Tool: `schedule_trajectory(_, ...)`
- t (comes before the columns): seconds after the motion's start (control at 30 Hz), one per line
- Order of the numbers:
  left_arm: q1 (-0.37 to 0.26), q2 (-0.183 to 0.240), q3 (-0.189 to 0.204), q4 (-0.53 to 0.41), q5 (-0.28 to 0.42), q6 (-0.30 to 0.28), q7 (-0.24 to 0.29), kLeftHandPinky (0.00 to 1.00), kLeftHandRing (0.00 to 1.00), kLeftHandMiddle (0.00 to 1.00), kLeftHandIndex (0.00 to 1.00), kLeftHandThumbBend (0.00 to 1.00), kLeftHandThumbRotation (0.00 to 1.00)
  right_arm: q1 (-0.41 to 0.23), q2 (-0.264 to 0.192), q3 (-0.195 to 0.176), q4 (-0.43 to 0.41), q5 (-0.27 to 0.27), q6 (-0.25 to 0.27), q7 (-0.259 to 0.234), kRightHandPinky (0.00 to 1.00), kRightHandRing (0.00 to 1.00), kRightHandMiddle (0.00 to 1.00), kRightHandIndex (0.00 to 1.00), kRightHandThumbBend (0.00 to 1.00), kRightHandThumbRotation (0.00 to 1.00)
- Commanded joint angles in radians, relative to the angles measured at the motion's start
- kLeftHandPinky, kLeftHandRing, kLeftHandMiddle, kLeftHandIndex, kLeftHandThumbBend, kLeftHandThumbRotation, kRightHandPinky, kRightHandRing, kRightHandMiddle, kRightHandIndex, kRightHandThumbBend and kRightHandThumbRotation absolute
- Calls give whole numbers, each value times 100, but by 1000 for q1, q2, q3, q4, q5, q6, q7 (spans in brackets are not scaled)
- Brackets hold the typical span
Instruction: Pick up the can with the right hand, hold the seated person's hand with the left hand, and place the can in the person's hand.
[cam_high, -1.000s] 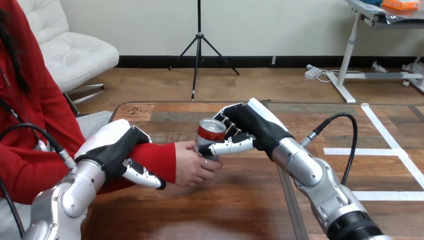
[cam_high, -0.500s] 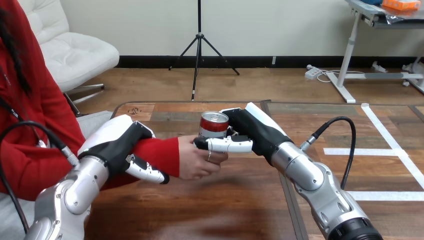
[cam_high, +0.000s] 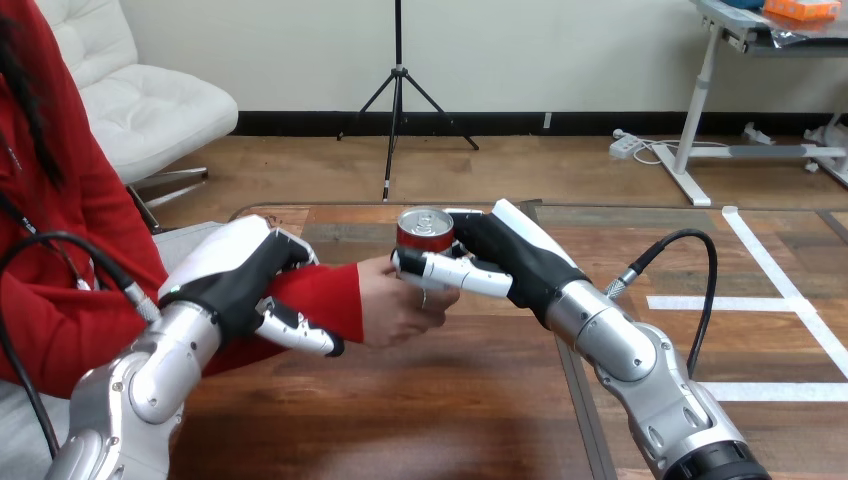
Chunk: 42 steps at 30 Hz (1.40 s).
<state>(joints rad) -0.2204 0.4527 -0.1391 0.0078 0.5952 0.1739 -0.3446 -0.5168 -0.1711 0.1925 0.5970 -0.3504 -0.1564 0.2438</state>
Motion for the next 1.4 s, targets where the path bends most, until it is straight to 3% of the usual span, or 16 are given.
schedule_trajectory(0.0, -183, -7, 24, -229, -9, -99, 66, 50, 62, 66, 67, 84, 22, -35, -19, -32, -145, 54, -3, 15, 66, 76, 78, 78, 100, 97)
schedule_trajectory(0.1, -162, -11, 25, -239, -16, -94, 62, 53, 66, 70, 71, 89, 30, -30, -21, -38, -155, 62, 1, 16, 67, 77, 79, 79, 100, 98)
schedule_trajectory(0.4, -102, -22, 29, -268, -43, -61, 37, 62, 74, 76, 76, 99, 39, -11, -29, -49, -173, 90, -3, 9, 67, 77, 79, 79, 100, 100)
schedule_trajectory(0.67, -52, -22, 33, -282, -91, -58, 18, 73, 79, 79, 80, 100, 46, 12, -36, -53, -197, 114, -2, 4, 68, 78, 79, 80, 100, 100)
schedule_trajectory(1.37, 70, -40, 49, -255, -217, -118, 49, 82, 85, 86, 85, 100, 57, 66, -51, -76, -247, 158, -2, 4, 69, 76, 80, 82, 100, 100)
